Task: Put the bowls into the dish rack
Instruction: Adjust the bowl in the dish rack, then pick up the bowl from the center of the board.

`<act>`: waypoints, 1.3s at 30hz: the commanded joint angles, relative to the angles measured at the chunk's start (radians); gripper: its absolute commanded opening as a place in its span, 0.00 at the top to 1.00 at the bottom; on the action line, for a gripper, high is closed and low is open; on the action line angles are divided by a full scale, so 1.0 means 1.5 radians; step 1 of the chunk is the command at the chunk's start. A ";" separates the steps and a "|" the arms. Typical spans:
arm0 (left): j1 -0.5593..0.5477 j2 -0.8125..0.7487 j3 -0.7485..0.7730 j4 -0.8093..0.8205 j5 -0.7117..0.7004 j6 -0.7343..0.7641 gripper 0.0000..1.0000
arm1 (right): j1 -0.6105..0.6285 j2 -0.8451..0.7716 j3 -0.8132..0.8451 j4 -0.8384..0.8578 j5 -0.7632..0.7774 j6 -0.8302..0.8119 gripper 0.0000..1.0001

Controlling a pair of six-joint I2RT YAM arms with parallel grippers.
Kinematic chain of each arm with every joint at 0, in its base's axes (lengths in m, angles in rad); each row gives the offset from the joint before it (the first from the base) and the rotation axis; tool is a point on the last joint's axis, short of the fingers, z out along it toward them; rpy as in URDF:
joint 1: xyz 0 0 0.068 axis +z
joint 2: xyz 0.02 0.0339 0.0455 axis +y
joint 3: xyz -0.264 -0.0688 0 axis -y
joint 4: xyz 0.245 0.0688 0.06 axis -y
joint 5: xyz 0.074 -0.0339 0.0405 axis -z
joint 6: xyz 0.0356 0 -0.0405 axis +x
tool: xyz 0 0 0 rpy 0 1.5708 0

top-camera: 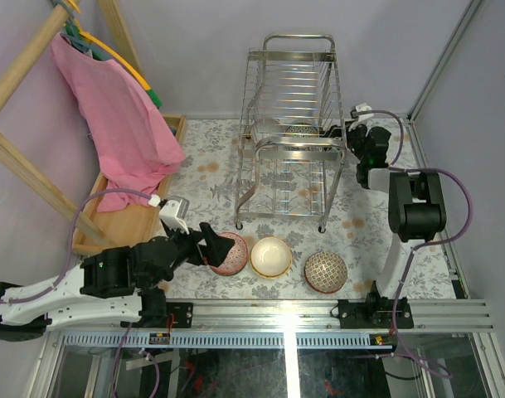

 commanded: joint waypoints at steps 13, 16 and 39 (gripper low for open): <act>-0.004 -0.002 0.148 -0.157 -0.107 -0.066 0.00 | -0.017 -0.499 -0.145 -0.562 0.373 0.356 0.01; -0.003 0.015 0.165 -0.201 -0.107 -0.099 0.00 | -0.017 -0.572 -0.145 -0.680 0.360 0.363 0.01; -0.004 0.007 0.144 -0.246 0.063 -0.179 0.00 | -0.018 -0.853 -0.026 -1.229 0.250 0.334 0.01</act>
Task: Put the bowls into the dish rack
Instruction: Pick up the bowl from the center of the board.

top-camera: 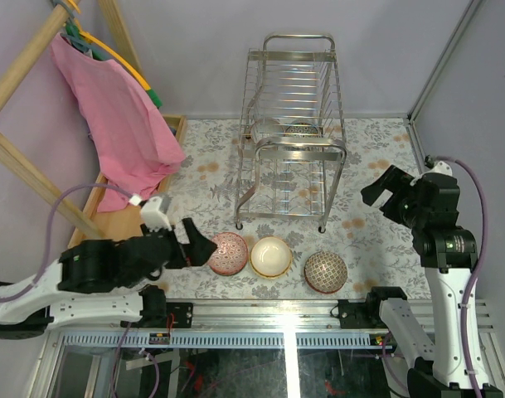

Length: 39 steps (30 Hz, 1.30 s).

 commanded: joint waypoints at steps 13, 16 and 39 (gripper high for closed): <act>-0.003 -0.065 -0.136 0.107 -0.020 -0.058 0.00 | 0.000 -0.047 -0.041 -0.057 -0.129 -0.038 0.01; 0.002 -0.065 -0.119 0.081 -0.052 -0.075 0.00 | 0.000 -0.051 -0.048 -0.053 -0.139 -0.047 0.00; 0.496 0.109 -0.158 0.263 0.369 0.230 0.00 | 0.000 -0.075 -0.131 0.001 -0.251 -0.060 0.03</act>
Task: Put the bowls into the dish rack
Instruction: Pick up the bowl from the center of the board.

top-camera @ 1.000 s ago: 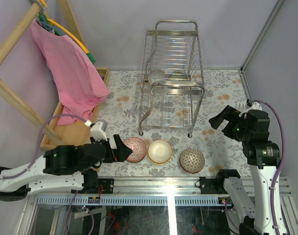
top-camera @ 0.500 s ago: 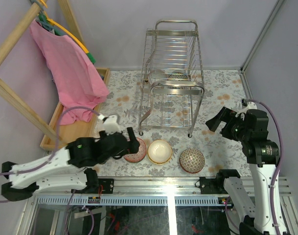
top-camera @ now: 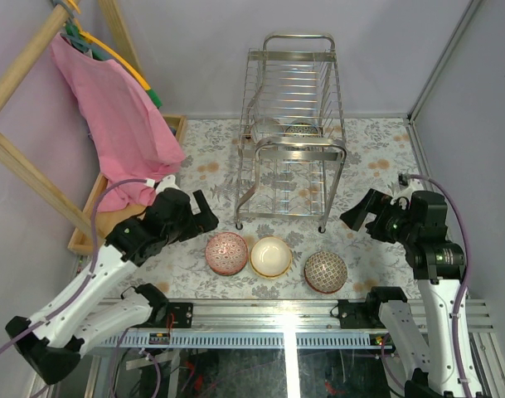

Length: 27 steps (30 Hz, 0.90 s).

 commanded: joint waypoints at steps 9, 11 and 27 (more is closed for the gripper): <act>0.117 0.008 -0.108 0.101 0.189 0.030 0.00 | 0.000 -0.009 -0.042 0.026 -0.058 -0.023 0.09; 0.117 0.001 -0.105 0.094 0.181 0.029 0.00 | 0.000 -0.005 -0.048 0.026 -0.063 -0.026 0.14; 0.103 -0.020 -0.176 0.132 0.210 -0.018 0.28 | -0.001 0.005 -0.033 0.019 -0.065 -0.032 0.01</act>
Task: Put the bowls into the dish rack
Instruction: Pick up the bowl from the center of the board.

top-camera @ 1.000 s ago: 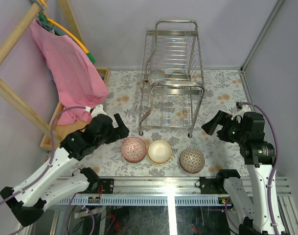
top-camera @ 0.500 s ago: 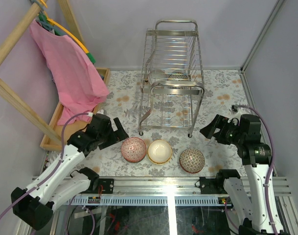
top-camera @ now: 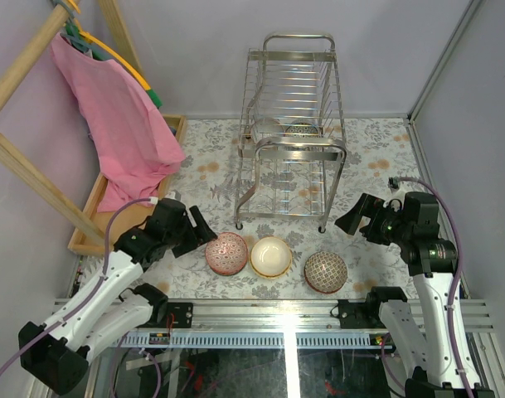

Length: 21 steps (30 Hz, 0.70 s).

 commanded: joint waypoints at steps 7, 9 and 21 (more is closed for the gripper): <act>-0.027 0.019 -0.011 0.046 0.009 -0.010 0.54 | 0.000 -0.005 0.021 -0.004 -0.019 -0.007 0.01; -0.035 0.024 -0.011 0.043 -0.004 -0.012 0.57 | 0.000 -0.006 0.019 -0.004 -0.021 -0.007 0.01; -0.080 0.048 0.011 0.008 -0.073 -0.023 0.86 | 0.000 0.002 0.004 0.010 -0.032 -0.011 0.01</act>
